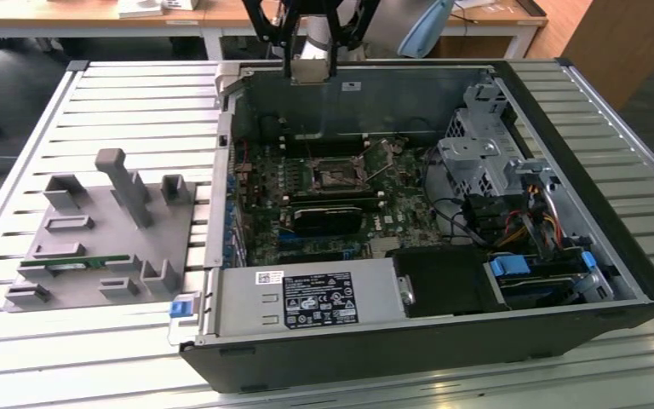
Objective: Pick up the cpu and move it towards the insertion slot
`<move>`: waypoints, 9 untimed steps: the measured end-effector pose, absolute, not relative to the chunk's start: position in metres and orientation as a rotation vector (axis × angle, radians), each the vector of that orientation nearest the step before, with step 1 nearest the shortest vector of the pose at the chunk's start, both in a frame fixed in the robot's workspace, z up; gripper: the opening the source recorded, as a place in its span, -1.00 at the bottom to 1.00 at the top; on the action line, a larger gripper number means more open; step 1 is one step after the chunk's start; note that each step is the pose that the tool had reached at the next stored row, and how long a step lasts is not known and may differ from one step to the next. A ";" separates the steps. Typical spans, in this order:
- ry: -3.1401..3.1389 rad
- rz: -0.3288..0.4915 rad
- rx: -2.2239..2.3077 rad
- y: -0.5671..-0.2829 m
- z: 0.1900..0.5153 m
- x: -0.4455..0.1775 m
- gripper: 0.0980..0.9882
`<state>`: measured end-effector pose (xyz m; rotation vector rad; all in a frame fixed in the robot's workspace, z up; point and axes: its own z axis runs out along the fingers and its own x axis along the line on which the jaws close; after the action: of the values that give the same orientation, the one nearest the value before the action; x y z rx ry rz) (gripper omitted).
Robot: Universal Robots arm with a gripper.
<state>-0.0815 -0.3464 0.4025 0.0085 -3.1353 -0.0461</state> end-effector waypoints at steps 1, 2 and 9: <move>-3.135 -0.046 0.009 -0.346 0.403 -0.080 0.00; -3.135 -0.046 0.009 -0.345 0.402 -0.079 0.00; -3.135 -0.046 0.008 -0.338 0.402 -0.073 0.00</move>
<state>-0.0731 -0.3379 0.4024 0.0084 -3.1353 -0.0460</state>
